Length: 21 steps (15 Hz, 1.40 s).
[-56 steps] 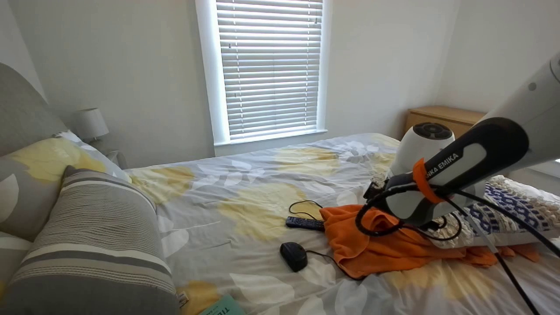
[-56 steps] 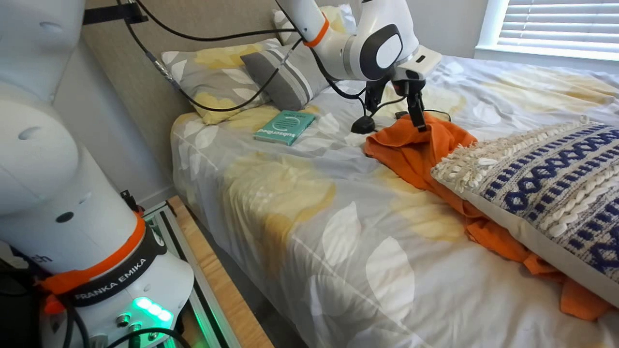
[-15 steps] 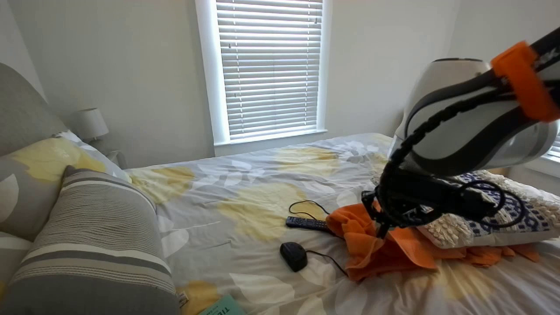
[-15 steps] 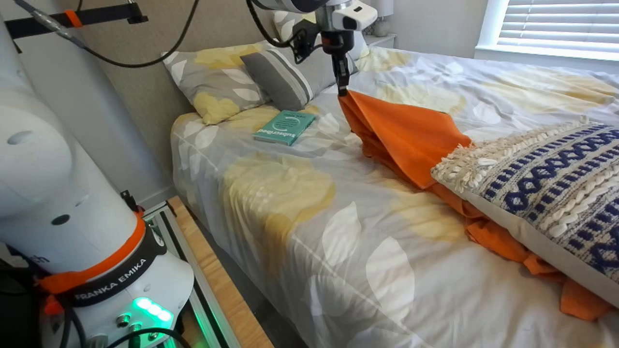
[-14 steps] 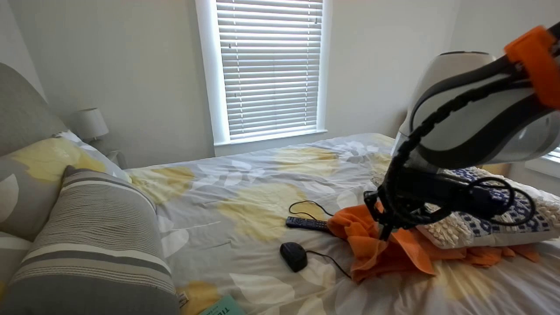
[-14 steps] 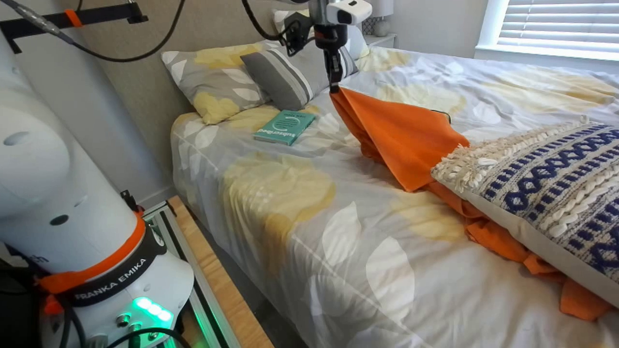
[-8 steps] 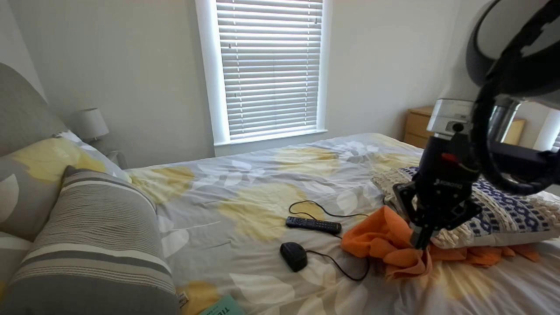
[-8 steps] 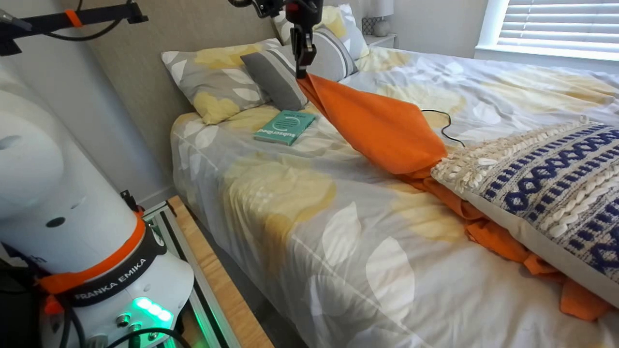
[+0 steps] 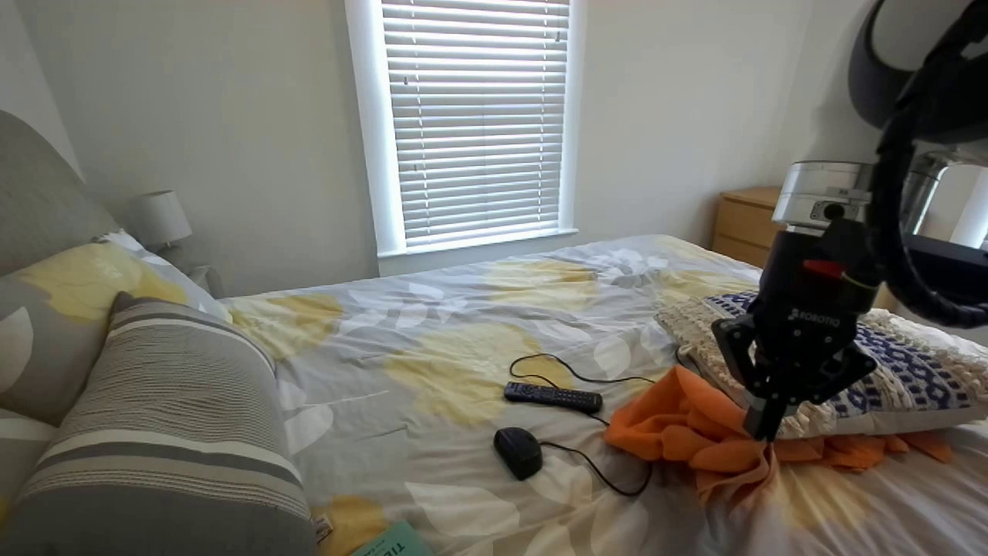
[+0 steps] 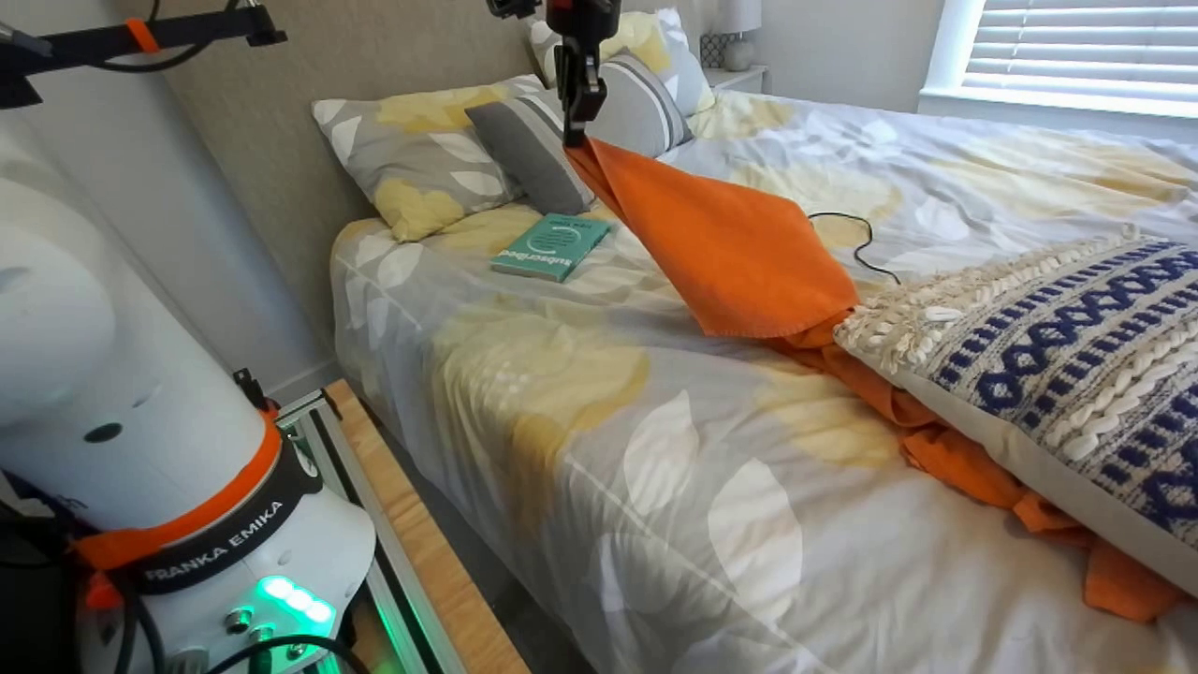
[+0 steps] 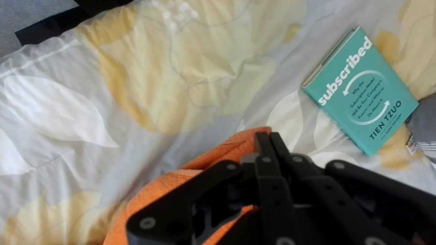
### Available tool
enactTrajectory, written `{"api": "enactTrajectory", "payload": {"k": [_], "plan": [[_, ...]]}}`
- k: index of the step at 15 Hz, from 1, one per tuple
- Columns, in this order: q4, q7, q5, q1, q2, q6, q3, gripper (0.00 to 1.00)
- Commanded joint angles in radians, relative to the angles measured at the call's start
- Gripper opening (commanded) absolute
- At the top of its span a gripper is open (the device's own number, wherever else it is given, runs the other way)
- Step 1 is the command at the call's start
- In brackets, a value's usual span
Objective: Pull the orange towel to the left side
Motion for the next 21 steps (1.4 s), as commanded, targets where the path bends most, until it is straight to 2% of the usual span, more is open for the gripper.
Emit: {"api": "enactTrajectory", "payload": {"k": [1,8,13,21], "plan": [[0.015,-0.014,0.022,-0.012,-0.019,-0.021,0.023,0.01],[0.113,-0.117,0.019,0.056,-0.214,-0.05,0.108,0.01],[0.151,-0.251,0.044,0.134,-0.325,-0.086,0.142,0.01],[0.199,-0.411,0.106,0.232,-0.362,-0.223,0.144,0.01]]}}
